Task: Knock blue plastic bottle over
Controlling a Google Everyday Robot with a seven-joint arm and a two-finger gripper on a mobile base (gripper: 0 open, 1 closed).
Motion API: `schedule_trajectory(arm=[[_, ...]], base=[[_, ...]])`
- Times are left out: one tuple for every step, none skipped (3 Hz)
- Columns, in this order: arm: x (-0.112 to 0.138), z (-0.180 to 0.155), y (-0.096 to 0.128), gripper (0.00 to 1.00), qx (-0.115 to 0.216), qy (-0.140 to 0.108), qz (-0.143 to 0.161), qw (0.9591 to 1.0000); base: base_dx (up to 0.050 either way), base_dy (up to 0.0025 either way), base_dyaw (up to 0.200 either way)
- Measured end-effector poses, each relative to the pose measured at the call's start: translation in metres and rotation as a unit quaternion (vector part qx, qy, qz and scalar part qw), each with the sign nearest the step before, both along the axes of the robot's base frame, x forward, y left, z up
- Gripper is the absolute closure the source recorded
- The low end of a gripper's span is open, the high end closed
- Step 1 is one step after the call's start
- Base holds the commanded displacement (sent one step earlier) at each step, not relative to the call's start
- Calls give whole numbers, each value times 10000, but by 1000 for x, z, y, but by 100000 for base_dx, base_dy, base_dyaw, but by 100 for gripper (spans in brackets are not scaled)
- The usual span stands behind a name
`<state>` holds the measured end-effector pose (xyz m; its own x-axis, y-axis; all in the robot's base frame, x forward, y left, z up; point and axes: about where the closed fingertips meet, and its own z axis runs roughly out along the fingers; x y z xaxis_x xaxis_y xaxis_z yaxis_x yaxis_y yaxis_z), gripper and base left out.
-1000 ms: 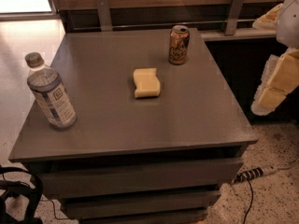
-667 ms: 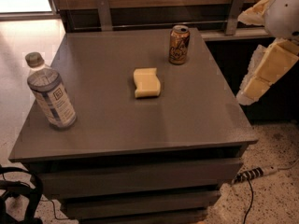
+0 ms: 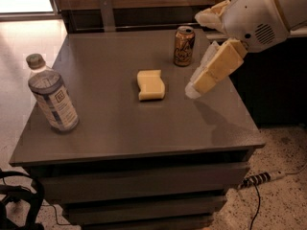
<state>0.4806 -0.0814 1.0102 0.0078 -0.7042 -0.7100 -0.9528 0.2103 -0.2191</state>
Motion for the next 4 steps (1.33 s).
schedule_trajectory(arm=[[1, -2, 48, 0, 737, -82, 154, 9971], [8, -8, 102, 0, 1456, -181, 336, 9886], [9, -3, 118, 0, 1657, -259, 382, 9851], [10, -3, 119, 0, 1653, -241, 394, 9852]], base=[[0, 0, 0], [0, 0, 0], [0, 0, 0], [0, 0, 0]])
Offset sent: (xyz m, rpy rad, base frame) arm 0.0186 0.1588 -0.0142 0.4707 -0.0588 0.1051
